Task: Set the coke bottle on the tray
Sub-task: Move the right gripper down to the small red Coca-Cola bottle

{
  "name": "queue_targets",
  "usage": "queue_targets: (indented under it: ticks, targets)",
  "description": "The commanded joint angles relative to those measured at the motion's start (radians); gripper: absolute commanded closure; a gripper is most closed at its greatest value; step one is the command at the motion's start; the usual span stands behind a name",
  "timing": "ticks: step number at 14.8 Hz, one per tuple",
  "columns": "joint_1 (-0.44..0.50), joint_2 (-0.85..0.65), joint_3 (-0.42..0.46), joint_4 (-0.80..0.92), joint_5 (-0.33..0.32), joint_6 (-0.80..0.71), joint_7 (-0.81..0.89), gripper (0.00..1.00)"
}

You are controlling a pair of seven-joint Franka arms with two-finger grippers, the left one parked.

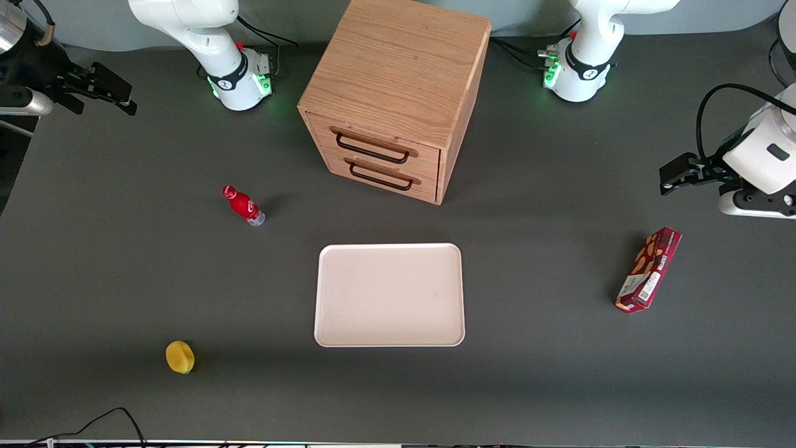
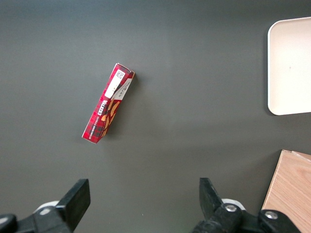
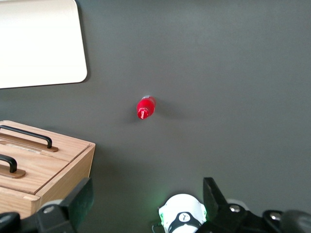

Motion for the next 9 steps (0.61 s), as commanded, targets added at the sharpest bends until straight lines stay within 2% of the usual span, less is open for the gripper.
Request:
queue_targets:
  ticks: [1, 6, 9]
  targets:
    - [-0.003, 0.046, -0.002, 0.047, 0.012, -0.037, 0.005, 0.00]
    - [0.006, 0.052, 0.013, 0.014, 0.011, -0.026, 0.005, 0.00]
    - [0.006, 0.022, 0.059, -0.243, 0.020, 0.208, 0.008, 0.00]
